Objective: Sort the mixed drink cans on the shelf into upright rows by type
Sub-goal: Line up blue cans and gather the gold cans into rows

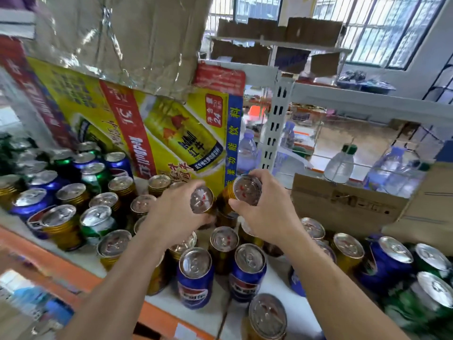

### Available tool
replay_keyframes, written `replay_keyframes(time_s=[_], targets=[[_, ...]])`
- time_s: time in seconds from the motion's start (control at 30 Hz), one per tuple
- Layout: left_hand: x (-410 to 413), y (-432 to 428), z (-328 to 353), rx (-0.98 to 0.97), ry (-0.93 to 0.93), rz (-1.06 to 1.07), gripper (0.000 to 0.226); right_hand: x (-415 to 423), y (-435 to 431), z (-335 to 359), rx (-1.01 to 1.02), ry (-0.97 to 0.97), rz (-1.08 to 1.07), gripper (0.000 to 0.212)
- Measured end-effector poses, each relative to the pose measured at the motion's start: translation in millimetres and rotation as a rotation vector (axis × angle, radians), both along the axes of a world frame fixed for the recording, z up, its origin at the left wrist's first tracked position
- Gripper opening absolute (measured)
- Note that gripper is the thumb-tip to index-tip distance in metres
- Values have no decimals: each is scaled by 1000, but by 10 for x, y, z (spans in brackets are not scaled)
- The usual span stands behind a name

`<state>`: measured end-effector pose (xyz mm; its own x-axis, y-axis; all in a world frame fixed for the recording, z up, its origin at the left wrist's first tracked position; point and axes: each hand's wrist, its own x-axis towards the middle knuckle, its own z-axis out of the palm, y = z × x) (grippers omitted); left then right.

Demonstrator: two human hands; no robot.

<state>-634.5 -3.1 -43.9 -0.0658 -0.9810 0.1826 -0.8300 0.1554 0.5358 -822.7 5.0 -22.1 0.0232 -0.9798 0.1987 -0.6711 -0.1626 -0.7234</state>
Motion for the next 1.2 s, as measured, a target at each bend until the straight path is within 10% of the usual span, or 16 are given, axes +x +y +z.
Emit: replay_keyframes(time_s=[0.2,0.4,0.9,1.2], targets=[[68,-226,-176,195,-223,-132,81,109,-249,-157,64,19,-40,63],[100,-398,-409,194,-352,-257,25,168,-372,-205,125,157,1,66],[272,-345,-802,16,-156,-236,64,235,-427,-71,137,358,-56,69],[207,-321,-756,-28,-144,-189,40,349,-409,3,83,464,-146,51]])
